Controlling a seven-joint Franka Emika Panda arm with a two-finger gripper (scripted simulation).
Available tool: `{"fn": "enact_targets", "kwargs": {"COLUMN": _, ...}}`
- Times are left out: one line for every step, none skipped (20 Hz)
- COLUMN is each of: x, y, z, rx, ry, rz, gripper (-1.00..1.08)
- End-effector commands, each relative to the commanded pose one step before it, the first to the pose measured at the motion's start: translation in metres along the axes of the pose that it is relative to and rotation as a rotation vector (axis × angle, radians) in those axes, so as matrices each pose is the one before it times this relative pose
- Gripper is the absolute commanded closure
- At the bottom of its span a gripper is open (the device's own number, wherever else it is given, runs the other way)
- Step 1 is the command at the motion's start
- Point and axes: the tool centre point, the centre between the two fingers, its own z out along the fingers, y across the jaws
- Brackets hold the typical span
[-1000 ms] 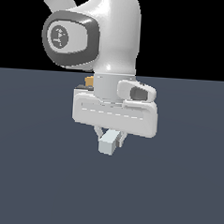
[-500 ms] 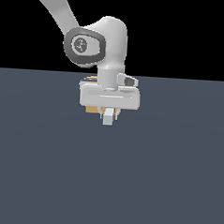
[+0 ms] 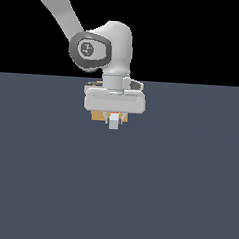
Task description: Insert the peg into the horizontal hole in a box.
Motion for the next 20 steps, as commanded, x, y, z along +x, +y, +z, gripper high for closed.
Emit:
{"fn": "enact_targets", "kwargs": {"x": -0.00033, "y": 0.00065, "z": -0.00086, "rx": -0.00177, "ry": 0.0002, "rz": 0.00067, "gripper": 1.08}}
{"fn": "enact_targets", "kwargs": {"x": 0.00004, "y": -0.00061, "z": 0.00079, "rx": 0.00164, "ry": -0.00032, "rz": -0.00028, "gripper": 1.08}}
{"fn": "enact_targets", "kwargs": {"x": 0.0, "y": 0.0, "z": 0.0, "rx": 0.0, "ry": 0.0, "rz": 0.0, "gripper": 1.08}}
{"fn": "enact_targets", "kwargs": {"x": 0.0, "y": 0.0, "z": 0.0, "rx": 0.0, "ry": 0.0, "rz": 0.0, "gripper": 1.08}}
{"fn": "enact_targets", "kwargs": {"x": 0.0, "y": 0.0, "z": 0.0, "rx": 0.0, "ry": 0.0, "rz": 0.0, "gripper": 1.08}}
{"fn": "enact_targets", "kwargs": {"x": -0.00018, "y": -0.00053, "z": 0.00082, "rx": 0.00164, "ry": -0.00039, "rz": 0.00006, "gripper": 1.08}}
{"fn": "enact_targets", "kwargs": {"x": 0.00041, "y": -0.00003, "z": 0.0, "rx": 0.0, "ry": 0.0, "rz": 0.0, "gripper": 1.08}}
{"fn": "enact_targets", "kwargs": {"x": 0.00125, "y": -0.00008, "z": 0.0, "rx": 0.0, "ry": 0.0, "rz": 0.0, "gripper": 1.08}}
{"fn": "enact_targets", "kwargs": {"x": 0.00209, "y": -0.00011, "z": 0.0, "rx": 0.0, "ry": 0.0, "rz": 0.0, "gripper": 1.08}}
{"fn": "enact_targets", "kwargs": {"x": 0.00294, "y": -0.00013, "z": 0.0, "rx": 0.0, "ry": 0.0, "rz": 0.0, "gripper": 1.08}}
{"fn": "enact_targets", "kwargs": {"x": 0.0038, "y": -0.00012, "z": 0.00001, "rx": 0.0, "ry": 0.0, "rz": 0.0, "gripper": 1.08}}
{"fn": "enact_targets", "kwargs": {"x": 0.00482, "y": -0.00016, "z": -0.00038, "rx": -0.00061, "ry": 0.00017, "rz": -0.00027, "gripper": 1.08}}
{"fn": "enact_targets", "kwargs": {"x": 0.00555, "y": -0.00006, "z": 0.00001, "rx": 0.0, "ry": 0.0, "rz": 0.0, "gripper": 1.08}}
{"fn": "enact_targets", "kwargs": {"x": 0.00662, "y": -0.00009, "z": -0.00037, "rx": -0.00061, "ry": 0.00014, "rz": -0.0003, "gripper": 1.08}}
{"fn": "enact_targets", "kwargs": {"x": 0.00736, "y": 0.00003, "z": 0.00001, "rx": 0.0, "ry": 0.0, "rz": 0.0, "gripper": 1.08}}
{"fn": "enact_targets", "kwargs": {"x": 0.00839, "y": -0.00001, "z": -0.00036, "rx": -0.00061, "ry": 0.00012, "rz": -0.00031, "gripper": 1.08}}
{"fn": "enact_targets", "kwargs": {"x": 0.00885, "y": 0.00004, "z": -0.00025, "rx": -0.00043, "ry": 0.00008, "rz": -0.00022, "gripper": 1.08}}
{"fn": "enact_targets", "kwargs": {"x": 0.00818, "y": 0.00004, "z": -0.00025, "rx": -0.00043, "ry": 0.00008, "rz": -0.00021, "gripper": 1.08}}
{"fn": "enact_targets", "kwargs": {"x": 0.00734, "y": 0.00005, "z": -0.00026, "rx": -0.00043, "ry": 0.00008, "rz": -0.00021, "gripper": 1.08}}
{"fn": "enact_targets", "kwargs": {"x": 0.00637, "y": 0.00012, "z": 0.00001, "rx": 0.0, "ry": 0.0, "rz": 0.0, "gripper": 1.08}}
